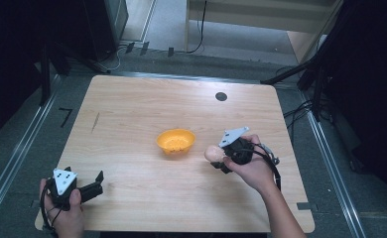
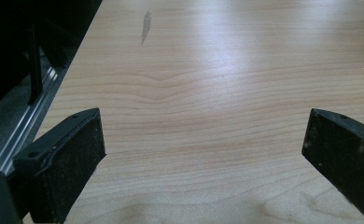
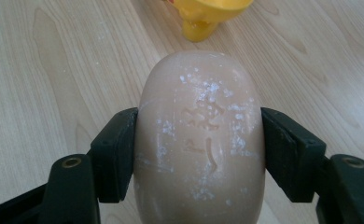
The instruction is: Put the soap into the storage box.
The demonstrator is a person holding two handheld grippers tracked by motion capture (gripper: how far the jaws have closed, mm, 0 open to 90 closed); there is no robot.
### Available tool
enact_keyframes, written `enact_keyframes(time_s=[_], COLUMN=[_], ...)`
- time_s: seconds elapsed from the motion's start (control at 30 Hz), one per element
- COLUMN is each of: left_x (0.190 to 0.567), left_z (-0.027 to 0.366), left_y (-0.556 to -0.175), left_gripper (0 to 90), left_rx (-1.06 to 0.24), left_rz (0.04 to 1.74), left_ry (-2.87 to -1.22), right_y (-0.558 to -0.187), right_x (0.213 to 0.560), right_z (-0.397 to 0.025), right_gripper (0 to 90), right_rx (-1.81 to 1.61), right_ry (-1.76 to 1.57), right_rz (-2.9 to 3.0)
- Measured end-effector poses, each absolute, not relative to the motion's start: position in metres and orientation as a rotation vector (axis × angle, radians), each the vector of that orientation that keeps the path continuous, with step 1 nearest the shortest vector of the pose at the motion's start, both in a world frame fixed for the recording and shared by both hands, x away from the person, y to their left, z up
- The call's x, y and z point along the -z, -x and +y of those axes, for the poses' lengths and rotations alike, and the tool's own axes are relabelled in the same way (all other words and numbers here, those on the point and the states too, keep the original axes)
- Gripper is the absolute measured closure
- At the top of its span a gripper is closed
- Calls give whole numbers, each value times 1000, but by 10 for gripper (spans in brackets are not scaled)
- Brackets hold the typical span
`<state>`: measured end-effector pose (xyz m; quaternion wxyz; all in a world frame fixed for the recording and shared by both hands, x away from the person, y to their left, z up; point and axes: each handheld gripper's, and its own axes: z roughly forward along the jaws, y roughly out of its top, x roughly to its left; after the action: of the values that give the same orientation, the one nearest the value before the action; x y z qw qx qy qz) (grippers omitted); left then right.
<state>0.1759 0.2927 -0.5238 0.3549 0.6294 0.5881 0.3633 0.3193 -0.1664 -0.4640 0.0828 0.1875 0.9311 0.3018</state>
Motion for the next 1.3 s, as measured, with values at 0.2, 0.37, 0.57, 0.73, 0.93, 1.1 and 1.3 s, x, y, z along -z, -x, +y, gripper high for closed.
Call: enact_keyframes(time_s=[0.2,0.37,0.57,0.73,0.93,1.1,1.3], left_x=[524,524,524,524,524,524,524], left_z=[293,293,293,294,295,294,295], left_y=[-176,-176,-176,-176,-176,-176,-176], left_gripper=[0,0,0,0,0,0,0], left_rx=[-933,-932,-933,-931,-921,-921,-920], left_rz=[1517,1516,1515,1513,1517,1514,1514], left_ry=[-1625,-1625,-1620,-1618,-1614,-1616,-1614], right_y=[-330,-339,-348,-355,-364,-369,-375], right_x=[461,458,450,446,441,437,438], right_z=[-158,-148,-133,-126,-117,-108,-102], right_gripper=[336,336,336,336,336,336,336], right_rx=[-901,-908,-912,-912,-929,-914,-942], right_ry=[-498,-430,-328,-287,-227,-187,-171], right_rz=[2808,2824,2833,2824,2825,2843,2842])
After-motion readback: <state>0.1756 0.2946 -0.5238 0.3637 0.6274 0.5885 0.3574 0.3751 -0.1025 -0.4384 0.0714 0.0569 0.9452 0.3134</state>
